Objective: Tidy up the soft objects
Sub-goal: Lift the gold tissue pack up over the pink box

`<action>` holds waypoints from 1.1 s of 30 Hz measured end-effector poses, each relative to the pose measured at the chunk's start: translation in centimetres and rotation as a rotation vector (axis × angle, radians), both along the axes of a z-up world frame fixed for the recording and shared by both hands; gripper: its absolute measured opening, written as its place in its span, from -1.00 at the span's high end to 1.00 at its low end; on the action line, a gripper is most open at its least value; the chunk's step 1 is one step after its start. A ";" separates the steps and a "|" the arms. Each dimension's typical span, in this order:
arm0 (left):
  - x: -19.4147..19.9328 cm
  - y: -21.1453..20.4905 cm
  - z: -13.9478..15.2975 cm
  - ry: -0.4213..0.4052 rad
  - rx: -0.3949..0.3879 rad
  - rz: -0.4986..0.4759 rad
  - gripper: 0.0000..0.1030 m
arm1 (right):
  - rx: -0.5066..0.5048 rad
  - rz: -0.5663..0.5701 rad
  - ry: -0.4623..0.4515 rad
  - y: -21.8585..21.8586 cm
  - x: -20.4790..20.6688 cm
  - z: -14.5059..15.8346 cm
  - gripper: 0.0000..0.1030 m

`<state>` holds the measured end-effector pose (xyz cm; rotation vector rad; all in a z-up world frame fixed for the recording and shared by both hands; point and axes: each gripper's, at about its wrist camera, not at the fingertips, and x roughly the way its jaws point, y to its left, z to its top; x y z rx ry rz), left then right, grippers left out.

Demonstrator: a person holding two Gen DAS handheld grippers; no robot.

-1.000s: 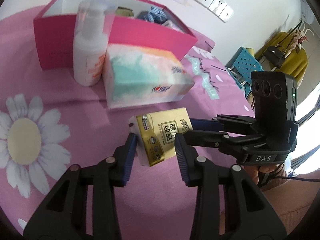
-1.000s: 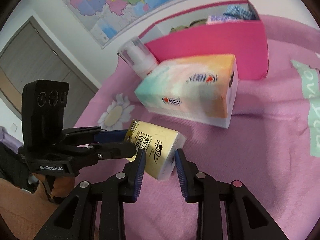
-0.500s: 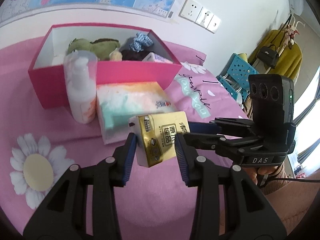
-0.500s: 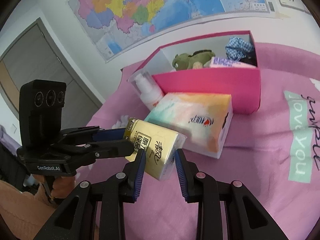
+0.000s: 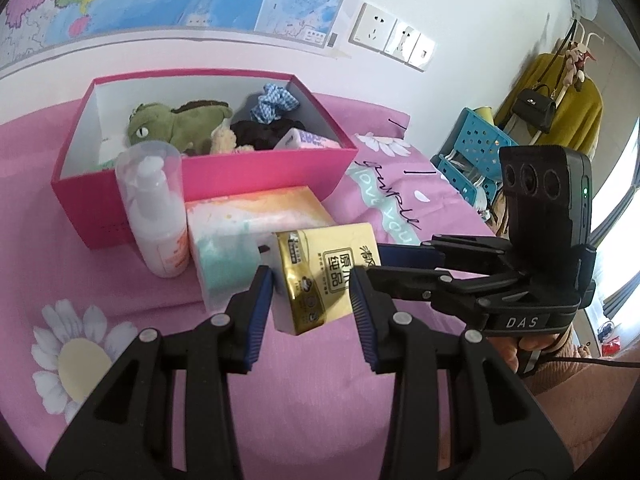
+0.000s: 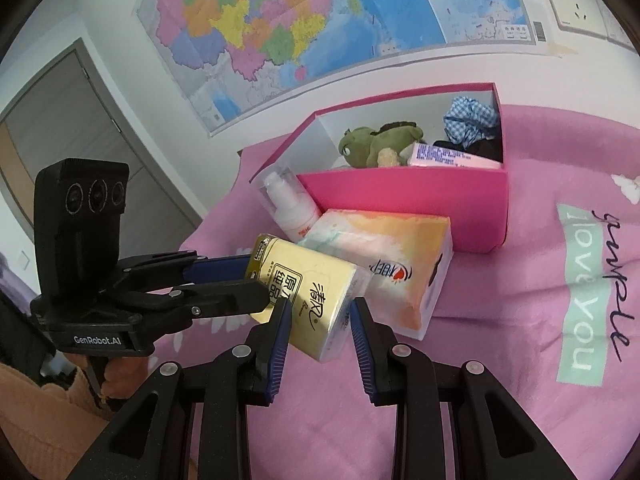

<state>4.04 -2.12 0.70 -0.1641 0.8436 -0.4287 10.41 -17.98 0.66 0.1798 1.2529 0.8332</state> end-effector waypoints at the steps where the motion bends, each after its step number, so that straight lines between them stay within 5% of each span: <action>1: 0.0 0.0 0.1 -0.005 0.003 0.002 0.20 | 0.002 -0.002 -0.004 0.0 0.1 0.1 0.40; 33: 3.2 1.0 2.1 -0.068 -0.005 0.029 0.20 | 0.024 -0.009 -0.092 1.2 3.4 1.5 0.40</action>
